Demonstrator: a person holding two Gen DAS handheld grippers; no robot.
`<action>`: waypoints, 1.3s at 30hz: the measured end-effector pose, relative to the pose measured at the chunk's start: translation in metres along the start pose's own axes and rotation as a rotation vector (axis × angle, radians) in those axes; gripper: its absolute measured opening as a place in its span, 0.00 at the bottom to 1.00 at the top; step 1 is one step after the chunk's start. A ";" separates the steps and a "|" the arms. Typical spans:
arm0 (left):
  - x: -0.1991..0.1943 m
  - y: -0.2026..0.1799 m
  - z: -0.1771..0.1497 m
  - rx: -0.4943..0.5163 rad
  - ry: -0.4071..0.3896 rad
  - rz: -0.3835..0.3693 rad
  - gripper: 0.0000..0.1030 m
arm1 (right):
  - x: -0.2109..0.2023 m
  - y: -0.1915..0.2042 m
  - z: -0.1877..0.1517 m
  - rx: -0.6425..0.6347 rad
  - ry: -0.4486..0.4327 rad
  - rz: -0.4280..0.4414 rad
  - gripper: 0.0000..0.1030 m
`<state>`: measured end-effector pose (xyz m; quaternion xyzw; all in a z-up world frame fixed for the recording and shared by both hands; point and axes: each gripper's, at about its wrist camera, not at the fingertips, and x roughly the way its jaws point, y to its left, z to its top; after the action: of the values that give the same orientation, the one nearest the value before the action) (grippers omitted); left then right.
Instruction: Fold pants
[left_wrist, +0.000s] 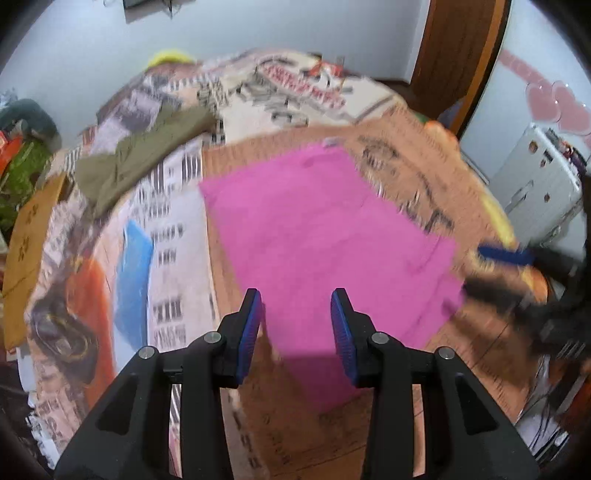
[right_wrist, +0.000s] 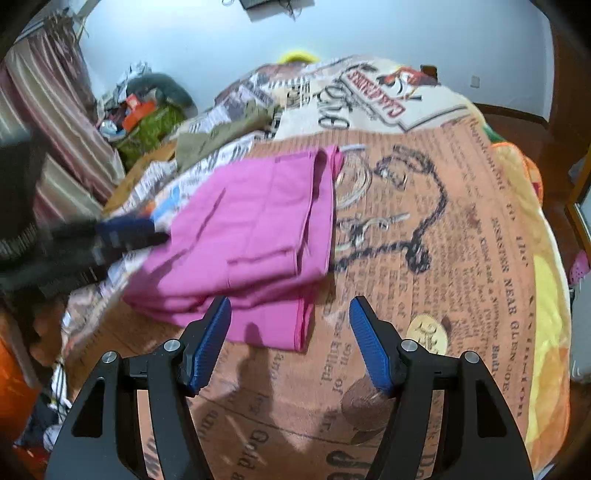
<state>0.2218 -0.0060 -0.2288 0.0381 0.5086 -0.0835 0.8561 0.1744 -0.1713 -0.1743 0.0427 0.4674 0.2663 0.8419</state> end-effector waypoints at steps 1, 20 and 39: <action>0.004 0.001 -0.006 -0.001 0.013 0.000 0.39 | -0.001 0.001 0.003 0.006 -0.011 0.002 0.61; 0.026 0.079 0.081 -0.090 -0.075 0.151 0.50 | 0.029 -0.017 0.012 0.090 0.040 0.004 0.61; 0.127 0.100 0.112 -0.024 0.086 0.248 0.63 | 0.019 -0.028 0.032 0.070 -0.002 -0.048 0.61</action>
<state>0.3959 0.0626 -0.2882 0.0940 0.5370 0.0306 0.8378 0.2194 -0.1802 -0.1800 0.0613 0.4764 0.2292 0.8466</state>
